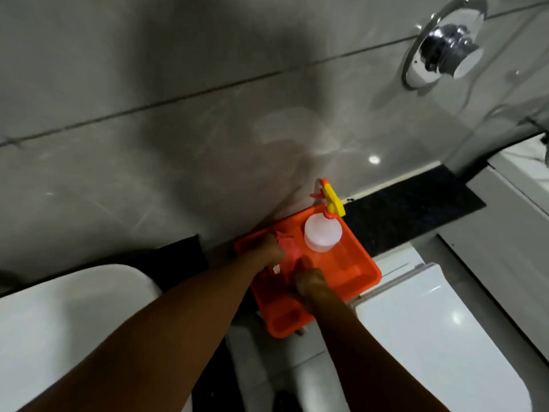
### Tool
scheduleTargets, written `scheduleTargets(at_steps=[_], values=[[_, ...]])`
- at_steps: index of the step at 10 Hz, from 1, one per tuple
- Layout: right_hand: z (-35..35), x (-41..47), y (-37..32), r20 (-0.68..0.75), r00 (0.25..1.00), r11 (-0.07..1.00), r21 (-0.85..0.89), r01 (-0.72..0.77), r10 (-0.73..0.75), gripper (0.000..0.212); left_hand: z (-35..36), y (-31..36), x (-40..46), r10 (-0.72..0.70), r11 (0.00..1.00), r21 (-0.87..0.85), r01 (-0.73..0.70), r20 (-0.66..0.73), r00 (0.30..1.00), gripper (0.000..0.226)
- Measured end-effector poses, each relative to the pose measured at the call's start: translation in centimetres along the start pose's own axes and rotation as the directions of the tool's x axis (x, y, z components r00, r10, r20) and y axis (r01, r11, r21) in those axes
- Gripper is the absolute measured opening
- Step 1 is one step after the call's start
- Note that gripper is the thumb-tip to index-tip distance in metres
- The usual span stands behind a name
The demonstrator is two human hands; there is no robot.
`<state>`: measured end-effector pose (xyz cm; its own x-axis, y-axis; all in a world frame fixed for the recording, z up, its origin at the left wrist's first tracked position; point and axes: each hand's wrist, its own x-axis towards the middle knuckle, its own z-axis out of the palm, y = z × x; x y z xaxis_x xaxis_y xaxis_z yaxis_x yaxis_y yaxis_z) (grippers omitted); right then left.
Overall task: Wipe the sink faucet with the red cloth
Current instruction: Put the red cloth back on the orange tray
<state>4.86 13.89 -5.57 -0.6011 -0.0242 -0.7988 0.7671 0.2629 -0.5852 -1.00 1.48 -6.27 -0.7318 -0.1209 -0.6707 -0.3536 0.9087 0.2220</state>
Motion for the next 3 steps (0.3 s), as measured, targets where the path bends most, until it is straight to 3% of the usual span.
scheduleTargets(at_steps=[1, 2, 3], values=[[0.4, 0.6, 0.3, 0.024, 0.998, 0.980, -0.188, 0.060, -0.057, 0.041, 1.0, -0.2, 1.3, 0.014, 0.999, 0.040, -0.016, 0.062, 0.998, 0.074], [0.3, 0.4, -0.4, -0.040, 0.987, 0.931, -0.342, 0.130, -0.153, 0.039, 0.0, -0.9, 0.7, 0.007, 0.994, 0.106, -0.010, 0.024, 1.000, 0.092], [0.5, -1.4, -2.1, -0.080, 0.970, 0.888, -0.424, 0.177, -0.231, 0.045, -1.1, -1.5, -0.8, 0.022, 1.000, -0.012, -0.022, -0.045, 0.999, 0.086]])
